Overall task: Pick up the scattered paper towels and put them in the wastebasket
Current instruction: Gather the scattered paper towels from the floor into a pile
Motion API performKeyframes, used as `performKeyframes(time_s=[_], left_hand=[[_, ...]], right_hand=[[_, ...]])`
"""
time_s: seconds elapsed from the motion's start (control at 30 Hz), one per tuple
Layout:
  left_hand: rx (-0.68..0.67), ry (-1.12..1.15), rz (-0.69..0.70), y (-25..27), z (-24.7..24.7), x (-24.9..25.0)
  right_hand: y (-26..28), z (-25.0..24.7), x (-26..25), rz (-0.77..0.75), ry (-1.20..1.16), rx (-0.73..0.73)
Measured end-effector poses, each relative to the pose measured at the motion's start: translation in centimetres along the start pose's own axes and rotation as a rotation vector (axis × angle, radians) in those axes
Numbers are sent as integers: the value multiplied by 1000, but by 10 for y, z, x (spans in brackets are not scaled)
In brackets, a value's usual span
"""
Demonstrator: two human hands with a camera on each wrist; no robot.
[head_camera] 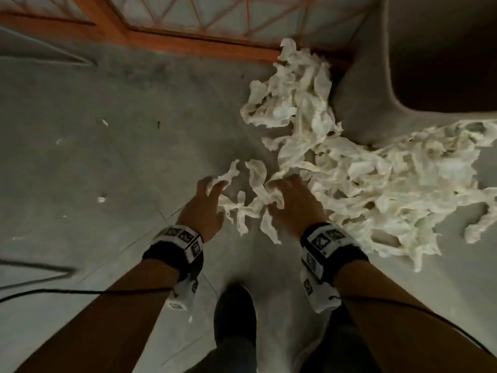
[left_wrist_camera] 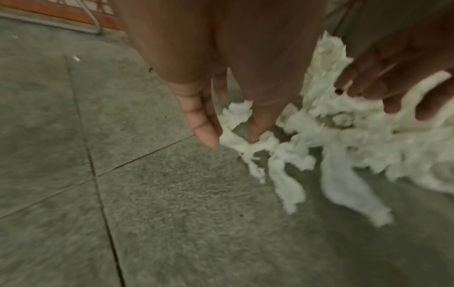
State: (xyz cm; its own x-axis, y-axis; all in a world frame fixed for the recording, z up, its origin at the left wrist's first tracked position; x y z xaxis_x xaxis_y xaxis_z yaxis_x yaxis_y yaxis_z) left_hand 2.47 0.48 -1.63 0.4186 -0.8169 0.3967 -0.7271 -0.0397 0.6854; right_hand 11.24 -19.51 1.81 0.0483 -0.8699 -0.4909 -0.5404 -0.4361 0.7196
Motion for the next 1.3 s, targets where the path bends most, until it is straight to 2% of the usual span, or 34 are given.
performKeyframes(time_s=[0.13, 0.23, 0.37, 0.5, 0.63, 0.7, 0.8, 0.87, 0.93, 1.03, 1.1, 1.2, 1.3], left_hand=[[70, -18, 130, -31, 20, -29], [171, 32, 206, -42, 21, -40], [313, 226, 308, -49, 0, -28], [439, 265, 448, -60, -49, 23], [552, 237, 414, -90, -84, 78], [538, 150, 350, -113, -84, 96], [360, 4, 209, -150, -71, 104], [300, -18, 161, -159, -64, 100], [326, 37, 219, -151, -63, 95], [372, 105, 318, -118, -63, 87], [399, 132, 330, -93, -66, 79], [450, 227, 359, -65, -70, 65], [469, 293, 343, -54, -79, 60]], right_hand=[[-37, 27, 4, -51, 291, -34], [-56, 33, 12, -61, 326, 24], [-57, 31, 24, -161, 98, 125], [-37, 19, 40, -84, -197, 198], [-23, 3, 51, -110, -381, 369], [-17, -6, 51, -122, -454, 430], [-15, -20, 46, -100, -499, 452], [-21, -28, 44, -46, -461, 457], [-28, -38, 38, -38, -377, 471], [-41, -57, 23, -129, -235, 545], [-53, -71, 17, -61, -147, 548], [-74, -85, 19, 71, -82, 450], [-84, -90, 31, 122, -94, 380]])
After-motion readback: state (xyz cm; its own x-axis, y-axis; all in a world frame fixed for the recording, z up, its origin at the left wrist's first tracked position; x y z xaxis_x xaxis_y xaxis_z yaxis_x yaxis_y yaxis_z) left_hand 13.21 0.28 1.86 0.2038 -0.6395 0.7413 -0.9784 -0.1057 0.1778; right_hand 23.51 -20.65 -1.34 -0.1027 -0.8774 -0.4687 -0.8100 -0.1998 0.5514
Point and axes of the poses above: each hand's wrist, its own y-axis away from the middle knuckle, its own z-axis out of the palm, x = y × z, the point moved 3 cm from there along -y, towards the middle knuckle, and after that the axes turned 12 degrees about -x, right-handed, at the moved point
